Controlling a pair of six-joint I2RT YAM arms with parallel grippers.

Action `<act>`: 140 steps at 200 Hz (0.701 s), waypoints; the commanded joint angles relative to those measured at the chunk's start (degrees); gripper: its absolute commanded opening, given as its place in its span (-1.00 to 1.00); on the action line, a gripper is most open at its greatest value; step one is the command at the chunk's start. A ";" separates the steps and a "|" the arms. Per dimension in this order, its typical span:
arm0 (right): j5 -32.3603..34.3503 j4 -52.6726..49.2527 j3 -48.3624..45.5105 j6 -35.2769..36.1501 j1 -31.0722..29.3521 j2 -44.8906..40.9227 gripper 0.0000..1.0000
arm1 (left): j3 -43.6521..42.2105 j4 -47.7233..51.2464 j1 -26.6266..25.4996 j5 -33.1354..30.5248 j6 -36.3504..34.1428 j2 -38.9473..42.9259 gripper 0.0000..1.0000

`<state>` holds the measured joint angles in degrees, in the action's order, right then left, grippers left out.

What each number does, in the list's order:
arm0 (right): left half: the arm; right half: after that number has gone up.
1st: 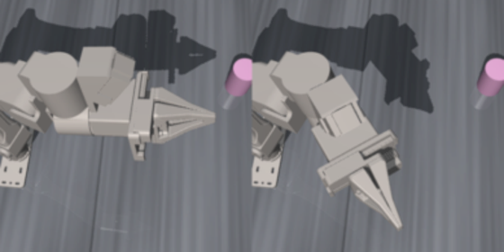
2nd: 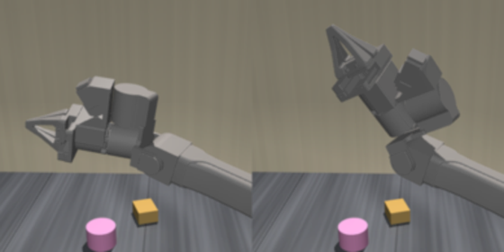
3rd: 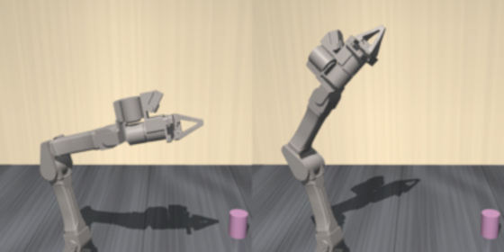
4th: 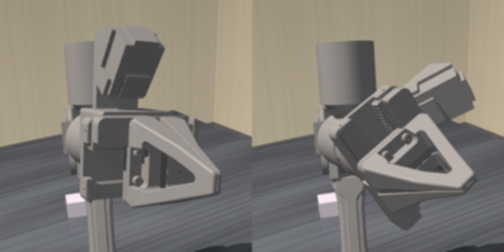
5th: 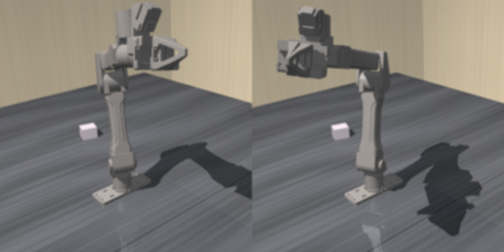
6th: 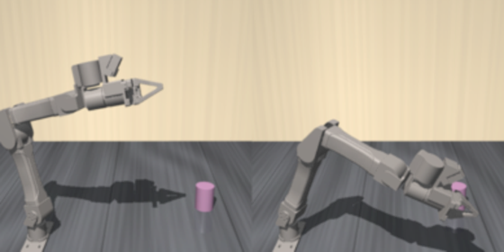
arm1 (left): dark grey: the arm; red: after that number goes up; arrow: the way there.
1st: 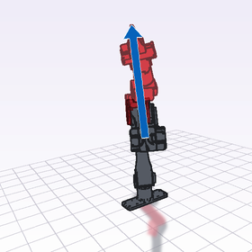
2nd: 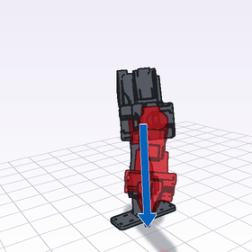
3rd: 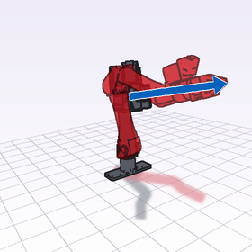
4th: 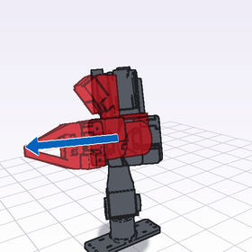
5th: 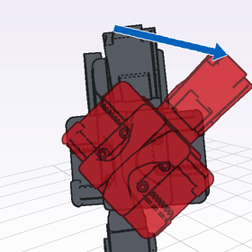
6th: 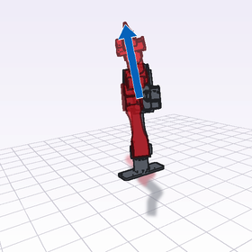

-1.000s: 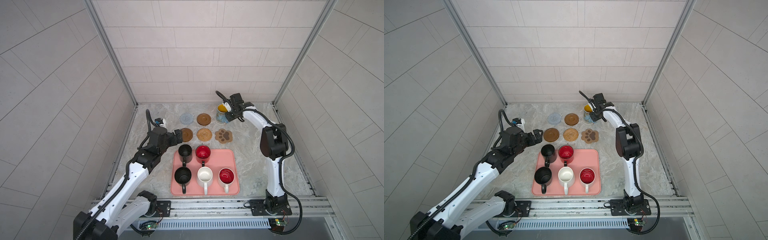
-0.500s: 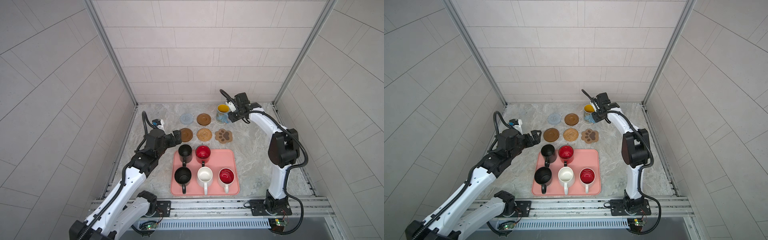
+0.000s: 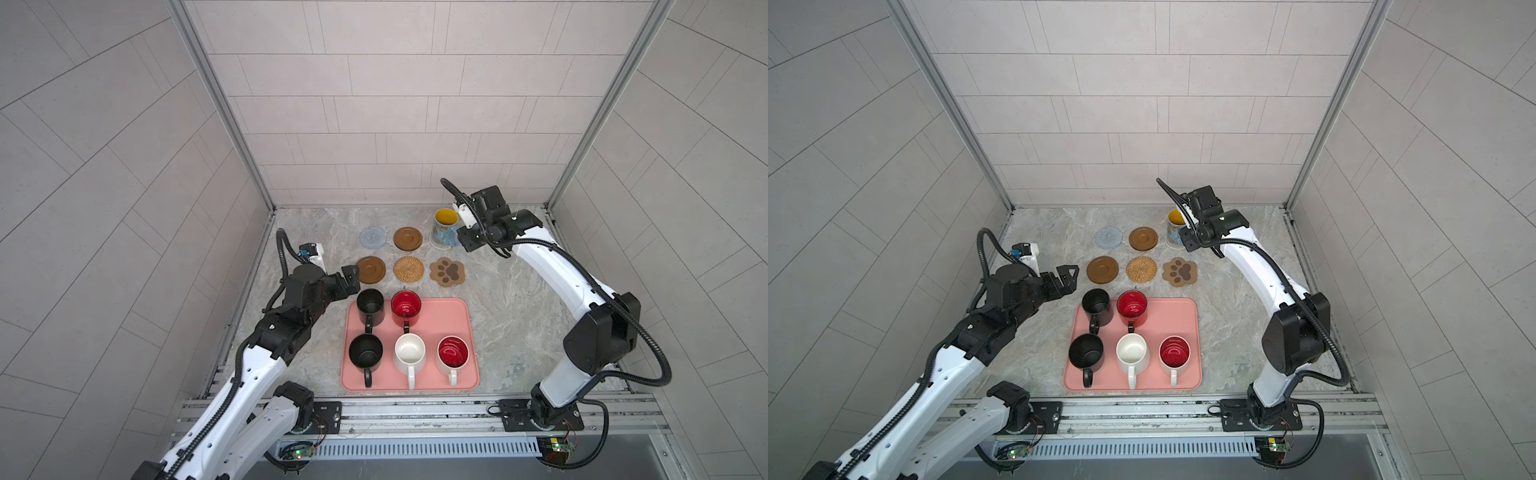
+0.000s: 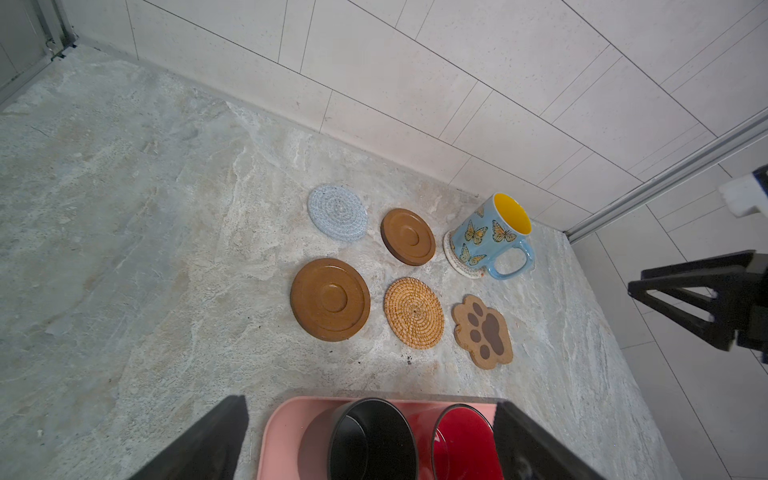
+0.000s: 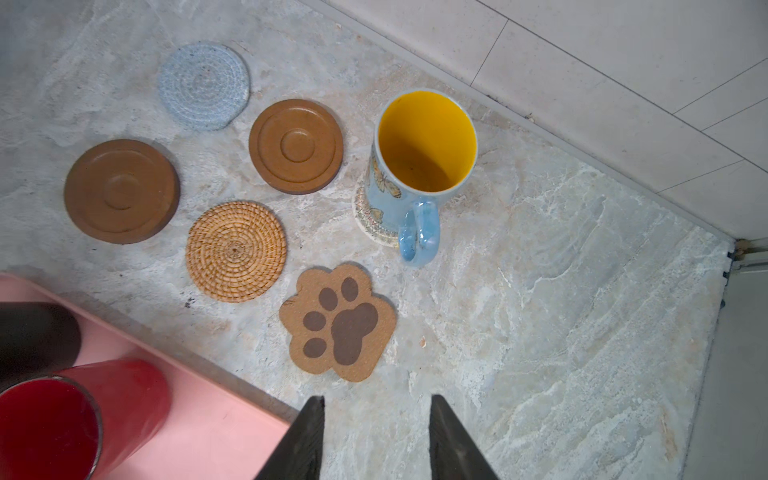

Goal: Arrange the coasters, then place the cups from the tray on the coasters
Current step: 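Open the right gripper and raise it off the blue mug, then move the right gripper back over the tray above the red-inside mug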

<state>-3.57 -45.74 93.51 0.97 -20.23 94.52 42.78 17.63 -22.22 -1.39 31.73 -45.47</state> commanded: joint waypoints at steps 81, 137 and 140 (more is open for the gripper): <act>8.45 -8.54 -8.92 -35.66 -19.40 -7.71 -0.12 | -2.60 -1.18 -0.18 0.99 2.64 0.62 1.00; 10.47 -7.79 -12.24 -55.00 -28.44 -6.76 -0.13 | -2.49 -0.88 -0.19 1.33 2.29 0.65 1.00; 10.27 -7.52 -12.42 -55.45 -28.83 -6.71 -0.13 | -2.45 -0.86 -0.19 1.38 2.22 0.65 1.00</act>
<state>5.23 -52.84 82.02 -43.05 -47.37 87.74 40.75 17.39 -22.22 -0.05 33.71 -45.41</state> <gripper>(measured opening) 0.436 0.999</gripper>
